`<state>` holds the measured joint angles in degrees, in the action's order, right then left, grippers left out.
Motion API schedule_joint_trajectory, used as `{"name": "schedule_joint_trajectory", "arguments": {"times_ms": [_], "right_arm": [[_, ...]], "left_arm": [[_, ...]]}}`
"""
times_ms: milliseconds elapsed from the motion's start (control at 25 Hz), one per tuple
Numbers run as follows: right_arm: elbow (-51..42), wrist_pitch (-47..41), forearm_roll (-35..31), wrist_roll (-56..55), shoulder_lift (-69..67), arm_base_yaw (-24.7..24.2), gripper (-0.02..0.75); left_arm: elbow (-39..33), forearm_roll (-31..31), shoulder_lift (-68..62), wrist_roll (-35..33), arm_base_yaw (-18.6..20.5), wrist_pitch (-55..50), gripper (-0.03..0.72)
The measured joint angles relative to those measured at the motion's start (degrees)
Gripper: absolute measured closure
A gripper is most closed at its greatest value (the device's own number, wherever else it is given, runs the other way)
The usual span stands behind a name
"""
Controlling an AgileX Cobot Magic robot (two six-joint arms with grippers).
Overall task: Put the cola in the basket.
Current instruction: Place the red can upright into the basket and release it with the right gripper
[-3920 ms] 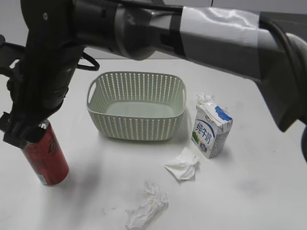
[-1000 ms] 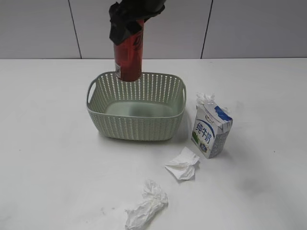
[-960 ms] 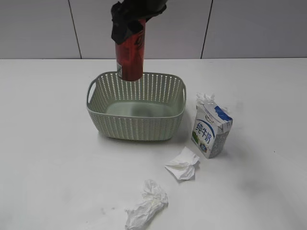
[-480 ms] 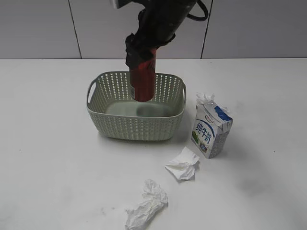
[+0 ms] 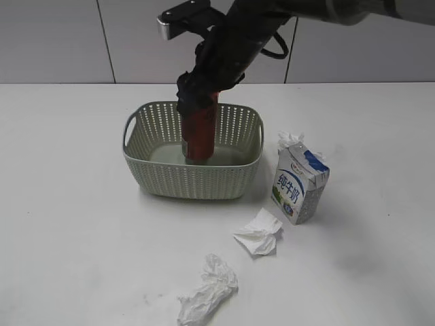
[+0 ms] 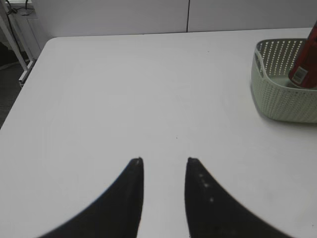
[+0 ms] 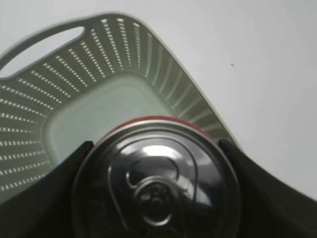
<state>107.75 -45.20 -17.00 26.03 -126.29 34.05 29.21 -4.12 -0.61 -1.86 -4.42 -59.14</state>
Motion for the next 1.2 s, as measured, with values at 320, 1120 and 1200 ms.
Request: {"name": "schedule_joint_trajectory", "arguments": {"times_ms": [320,1120,1200], "right_arm": [[0.05,-0.76,-1.26,0.0,-2.22,0.0,0.216],[5.71,-0.27,-5.39,-2.01,3.69,-0.16,0.085],[6.57,-0.28,-5.33,-3.42,4.5,-0.47,0.087]], "left_arm": [[0.0,0.0,0.0,0.0,0.0,0.0,0.457],[0.0,0.0,0.0,0.0,0.0,0.0,0.457],[0.0,0.0,0.0,0.0,0.0,0.0,0.457]]}}
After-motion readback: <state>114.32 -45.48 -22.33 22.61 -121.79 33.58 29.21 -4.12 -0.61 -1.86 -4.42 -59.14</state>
